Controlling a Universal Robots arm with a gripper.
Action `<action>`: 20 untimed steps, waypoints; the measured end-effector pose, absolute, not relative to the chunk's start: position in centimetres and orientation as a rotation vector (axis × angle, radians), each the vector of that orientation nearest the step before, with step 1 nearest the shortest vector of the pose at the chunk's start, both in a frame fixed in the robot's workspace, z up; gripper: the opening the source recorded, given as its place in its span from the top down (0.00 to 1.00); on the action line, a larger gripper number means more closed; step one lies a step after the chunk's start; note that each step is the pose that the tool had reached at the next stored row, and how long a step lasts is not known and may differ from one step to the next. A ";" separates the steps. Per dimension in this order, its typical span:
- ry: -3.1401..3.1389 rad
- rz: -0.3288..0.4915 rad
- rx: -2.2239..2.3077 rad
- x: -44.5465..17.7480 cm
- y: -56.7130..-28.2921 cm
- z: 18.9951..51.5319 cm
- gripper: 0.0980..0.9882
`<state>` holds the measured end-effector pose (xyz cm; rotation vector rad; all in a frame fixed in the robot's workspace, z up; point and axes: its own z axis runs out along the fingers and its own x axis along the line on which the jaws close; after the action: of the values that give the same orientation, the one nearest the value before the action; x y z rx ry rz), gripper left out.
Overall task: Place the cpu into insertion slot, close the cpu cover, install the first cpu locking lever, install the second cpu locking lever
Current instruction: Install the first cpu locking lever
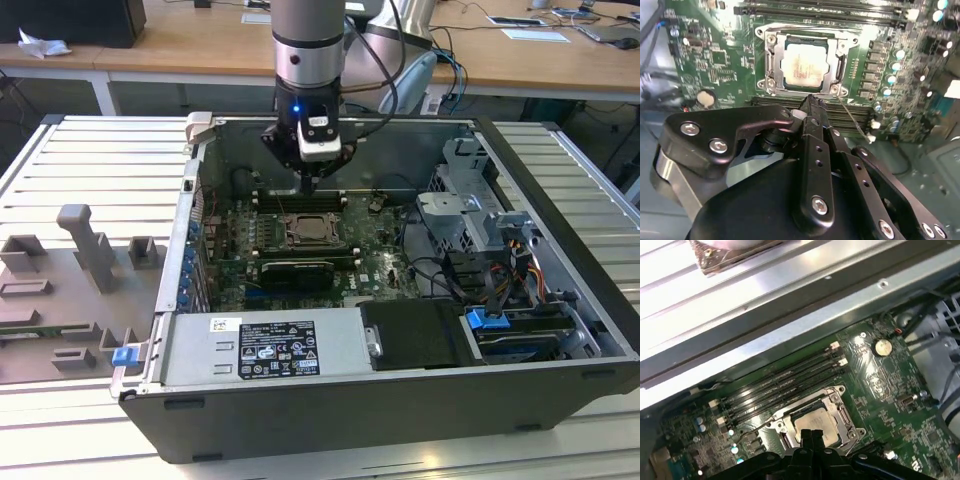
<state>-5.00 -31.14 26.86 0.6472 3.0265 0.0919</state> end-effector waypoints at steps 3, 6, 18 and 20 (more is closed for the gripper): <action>3.057 0.083 0.563 -5.0 -31.1 26.8 0.99; 3.081 0.080 0.438 -5.0 -31.1 26.8 0.99; 3.116 0.085 0.095 -5.0 -31.1 26.8 0.99; 3.119 0.085 0.034 -5.0 -31.1 26.8 0.99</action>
<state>-5.00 -31.14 26.79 0.0341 3.1189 0.0853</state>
